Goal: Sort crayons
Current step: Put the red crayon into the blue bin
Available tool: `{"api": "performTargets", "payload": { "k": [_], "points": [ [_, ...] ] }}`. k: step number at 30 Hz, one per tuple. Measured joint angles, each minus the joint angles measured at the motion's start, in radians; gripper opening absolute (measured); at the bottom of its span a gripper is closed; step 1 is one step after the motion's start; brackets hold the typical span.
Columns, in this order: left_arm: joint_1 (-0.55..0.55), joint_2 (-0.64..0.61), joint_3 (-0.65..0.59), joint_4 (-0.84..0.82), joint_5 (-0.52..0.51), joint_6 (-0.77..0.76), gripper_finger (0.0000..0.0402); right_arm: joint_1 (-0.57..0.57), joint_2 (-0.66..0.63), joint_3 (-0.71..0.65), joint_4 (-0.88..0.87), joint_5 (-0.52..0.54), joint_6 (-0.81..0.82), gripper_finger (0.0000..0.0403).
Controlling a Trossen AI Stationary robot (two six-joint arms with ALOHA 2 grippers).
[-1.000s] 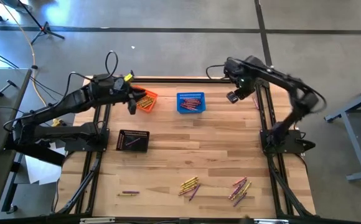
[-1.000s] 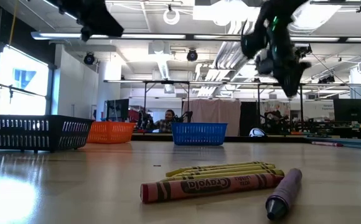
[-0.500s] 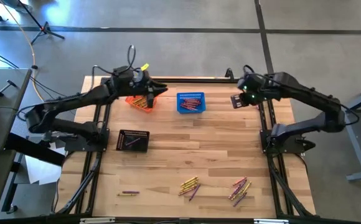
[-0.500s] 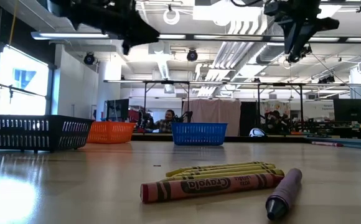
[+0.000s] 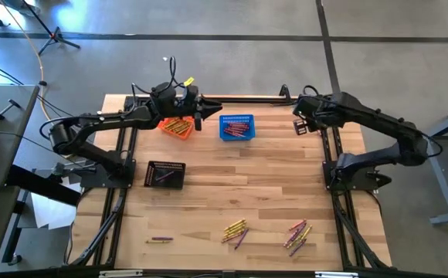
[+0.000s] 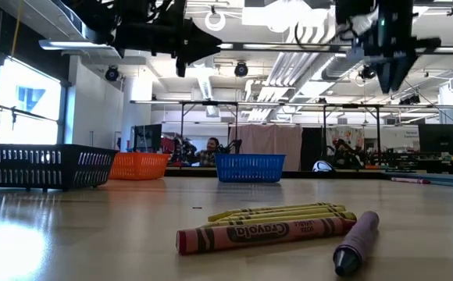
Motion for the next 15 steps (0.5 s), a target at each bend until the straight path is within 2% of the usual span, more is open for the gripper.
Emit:
{"api": "performTargets", "payload": {
  "k": [7,15],
  "points": [
    [0.005,0.000,0.013,0.044,-0.004,-0.001,0.0081,-0.197,0.001,-0.205,0.191,-0.109,-0.114,0.0075],
    [0.005,-0.001,0.080,0.029,-0.001,0.000,0.0081,-0.339,0.001,-0.302,0.303,-0.196,-0.165,0.0005]
  ]
}}
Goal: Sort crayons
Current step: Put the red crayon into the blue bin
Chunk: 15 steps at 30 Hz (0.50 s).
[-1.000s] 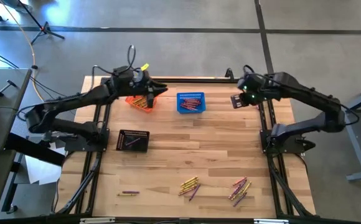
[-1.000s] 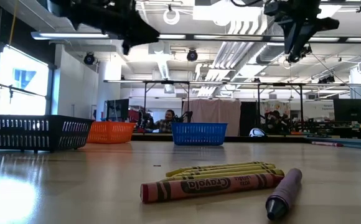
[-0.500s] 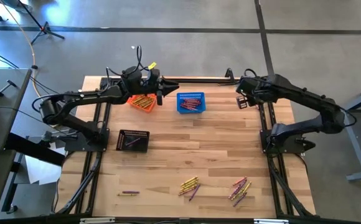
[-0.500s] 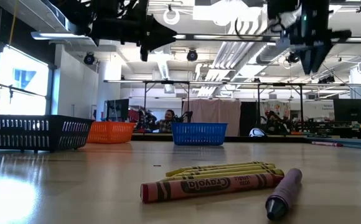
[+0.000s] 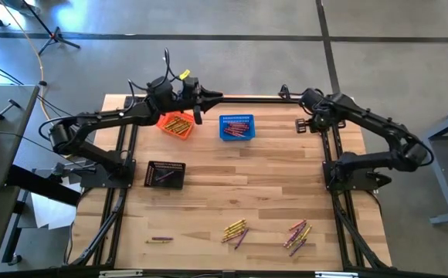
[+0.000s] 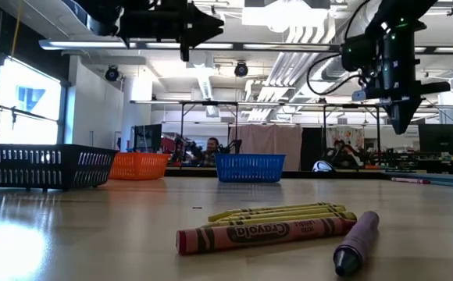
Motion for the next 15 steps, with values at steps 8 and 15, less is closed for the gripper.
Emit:
{"api": "performTargets", "payload": {
  "k": [8,15],
  "points": [
    [0.000,0.000,0.046,-0.004,0.000,0.028,0.0081,-0.035,0.105,-0.005,-0.009,-0.016,-0.012,0.0001],
    [0.000,0.000,0.058,-0.008,0.000,0.044,0.0081,-0.034,0.268,0.026,-0.024,-0.002,-0.080,0.0000]
  ]
}}
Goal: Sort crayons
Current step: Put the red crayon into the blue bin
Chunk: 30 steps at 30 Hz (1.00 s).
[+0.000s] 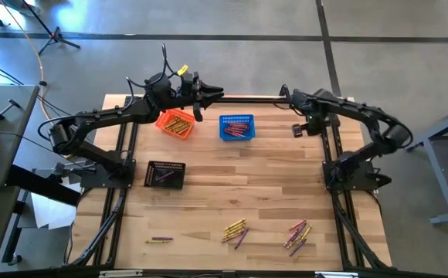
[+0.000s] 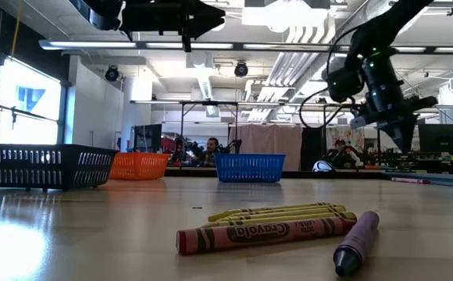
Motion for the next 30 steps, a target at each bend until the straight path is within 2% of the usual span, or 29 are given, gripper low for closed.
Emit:
{"api": "performTargets", "payload": {
  "k": [7,16,23,30],
  "points": [
    [0.007,0.000,0.000,-0.003,0.001,0.000,0.0081,-0.027,0.128,0.189,-0.012,0.120,-0.138,0.0000],
    [0.033,0.000,0.000,-0.009,0.060,-0.037,0.0081,-0.137,0.360,0.387,-0.125,0.143,-0.298,0.0000],
    [0.047,0.000,0.000,-0.020,0.060,-0.036,0.0081,-0.201,0.480,0.441,-0.168,0.133,-0.392,0.0000],
    [0.070,0.000,0.000,-0.020,0.060,-0.036,0.0081,-0.254,0.539,0.435,-0.175,0.131,-0.436,0.0000]
  ]
}}
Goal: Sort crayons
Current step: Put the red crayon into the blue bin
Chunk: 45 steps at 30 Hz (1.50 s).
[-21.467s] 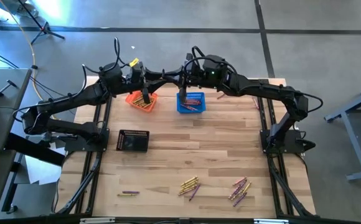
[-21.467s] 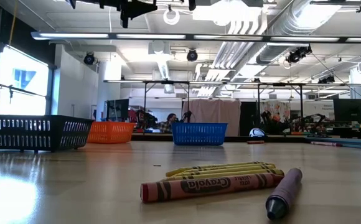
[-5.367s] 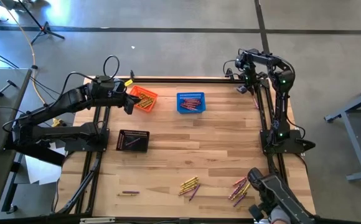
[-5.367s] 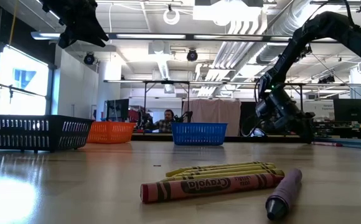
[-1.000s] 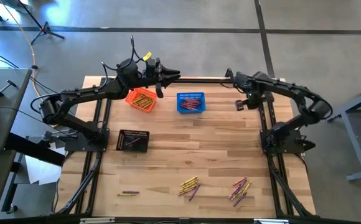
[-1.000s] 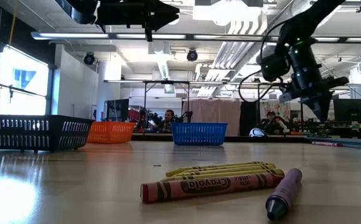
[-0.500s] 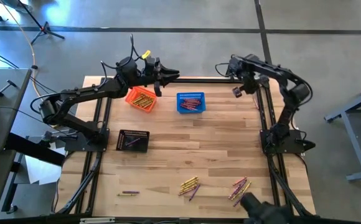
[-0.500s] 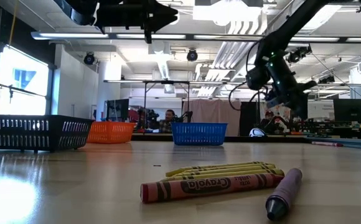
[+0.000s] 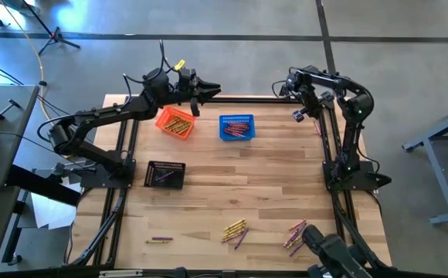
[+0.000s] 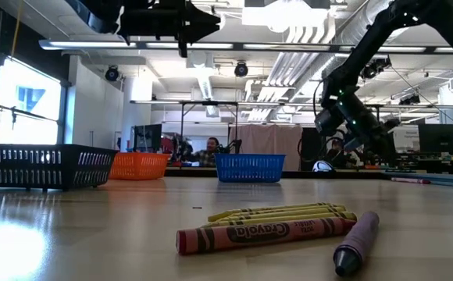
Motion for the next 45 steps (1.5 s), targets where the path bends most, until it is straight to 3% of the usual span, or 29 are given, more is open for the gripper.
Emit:
{"api": "performTargets", "payload": {
  "k": [7,19,37,45],
  "points": [
    [0.018,0.000,0.000,0.000,0.000,0.000,0.0081,-0.042,0.042,0.000,0.011,-0.075,-0.015,0.0000],
    [0.035,0.000,0.000,-0.001,0.000,0.001,0.0081,-0.034,0.067,0.027,0.019,-0.004,0.025,0.0000],
    [0.035,0.000,0.000,-0.002,0.000,0.019,0.0081,-0.020,0.067,0.027,0.057,0.015,-0.114,0.0000],
    [0.035,0.000,0.000,-0.009,0.000,0.019,0.0081,0.005,0.067,0.046,0.099,0.056,-0.284,0.0000]
  ]
}}
